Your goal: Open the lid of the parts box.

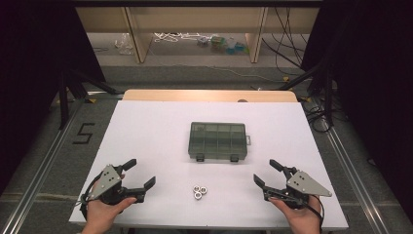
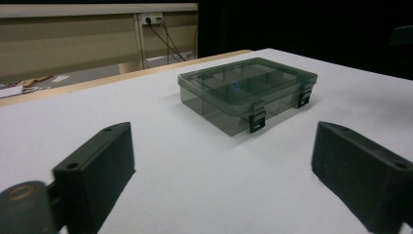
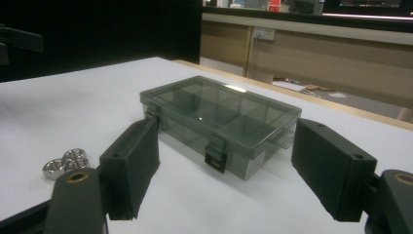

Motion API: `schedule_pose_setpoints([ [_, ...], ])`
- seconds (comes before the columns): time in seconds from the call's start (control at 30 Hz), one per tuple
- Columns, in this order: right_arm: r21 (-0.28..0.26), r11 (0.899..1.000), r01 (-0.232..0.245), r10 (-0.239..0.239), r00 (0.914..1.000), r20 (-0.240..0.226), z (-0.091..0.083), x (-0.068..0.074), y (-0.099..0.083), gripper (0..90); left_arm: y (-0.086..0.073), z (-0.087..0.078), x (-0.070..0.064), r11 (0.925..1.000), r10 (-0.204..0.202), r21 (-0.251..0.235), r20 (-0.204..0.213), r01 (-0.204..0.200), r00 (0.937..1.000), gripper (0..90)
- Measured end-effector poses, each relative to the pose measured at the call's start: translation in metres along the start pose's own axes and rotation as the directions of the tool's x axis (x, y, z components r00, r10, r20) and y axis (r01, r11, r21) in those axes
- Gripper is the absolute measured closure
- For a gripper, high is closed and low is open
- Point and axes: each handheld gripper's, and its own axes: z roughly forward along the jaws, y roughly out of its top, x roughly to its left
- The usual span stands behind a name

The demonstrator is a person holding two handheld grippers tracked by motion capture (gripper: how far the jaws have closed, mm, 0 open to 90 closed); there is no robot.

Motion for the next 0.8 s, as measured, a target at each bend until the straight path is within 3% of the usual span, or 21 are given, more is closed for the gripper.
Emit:
schedule_pose_setpoints([
  [0.1,-0.009,1.0,0.008,-0.008,1.0,0.004,0.0,-0.002,-0.001,27.9,0.0,0.001,0.0,0.9999,-0.013,0.001,-0.006,0.013,0.9999,16.4],
  [0.13,-0.018,0.999,0.032,-0.032,0.9995,0.001,0.0,-0.005,-0.001,29.7,0.0,0.003,0.0,0.9998,-0.019,0.001,-0.014,0.019,0.9997,18.7],
  [0.2,-0.015,0.999,0.03,-0.03,0.9993,0.023,-0.001,-0.005,-0.001,32.0,0.0,0.003,0.0,0.9994,-0.032,0.015,-0.017,0.032,0.9994,30.2],
  [0.23,-0.012,1.0,0.026,-0.026,0.9991,0.034,-0.002,-0.006,-0.002,34.0,0.0,0.003,0.0,0.9994,-0.032,0.015,-0.017,0.032,0.9994,37.0],
  [0.27,-0.004,1.0,0.017,-0.017,0.9991,0.039,-0.003,-0.006,-0.002,36.4,0.0,0.004,-0.001,0.9996,-0.014,0.024,0.01,0.014,0.9998,48.6],
  [0.33,-0.011,1.0,0.023,-0.023,0.9996,0.019,-0.001,-0.007,-0.002,42.3,-0.002,0.004,-0.003,0.9983,0.0,0.058,0.034,-0.002,0.9994,69.8],
  [0.37,-0.027,0.999,0.025,-0.024,0.9993,0.03,-0.001,-0.008,-0.001,48.2,-0.002,0.004,-0.003,0.9983,0.0,0.058,0.034,-0.002,0.9994,76.8],
  [0.4,-0.005,1.0,0.004,-0.004,0.9998,0.018,-0.002,-0.008,0.001,53.8,-0.002,0.003,-0.007,0.9961,0.006,0.088,0.051,-0.01,0.9987,82.5],
  [0.43,-0.005,1.0,0.004,-0.004,0.9998,0.018,-0.002,-0.008,0.001,53.8,-0.002,0.003,-0.007,0.9961,0.006,0.088,0.051,-0.01,0.9987,87.2],
  [0.47,-0.022,0.999,0.024,-0.023,0.9991,0.035,0.001,-0.007,0.002,65.0,0.002,0.002,-0.01,0.996,0.017,0.087,0.041,-0.02,0.999,89.9],
  [0.6,0.015,0.999,0.034,-0.035,0.999,0.029,0.002,-0.007,0.005,84.5,0.008,0.006,-0.013,0.9944,0.025,0.102,0.029,-0.028,0.9993,90.0],
  [0.63,0.015,0.999,0.034,-0.035,0.999,0.029,0.002,-0.007,0.005,84.5,0.008,0.006,-0.013,0.9944,0.025,0.102,0.029,-0.028,0.9993,90.0],
  [0.67,0.046,0.998,0.043,-0.046,0.9974,0.056,0.003,-0.009,0.007,90.0,0.009,0.013,-0.014,0.9917,0.013,0.128,0.018,-0.015,0.9998,90.0],
  [0.77,0.069,0.997,0.04,-0.044,0.9974,0.058,0.006,-0.012,0.009,90.0,0.011,0.026,-0.013,0.9877,0.0,0.156,0.02,-0.003,0.9998,90.0],
  [0.8,0.079,0.996,0.035,-0.04,0.9971,0.065,0.008,-0.012,0.009,90.0,0.012,0.03,-0.012,0.9856,0.014,0.168,0.024,-0.018,0.9996,90.0],
])
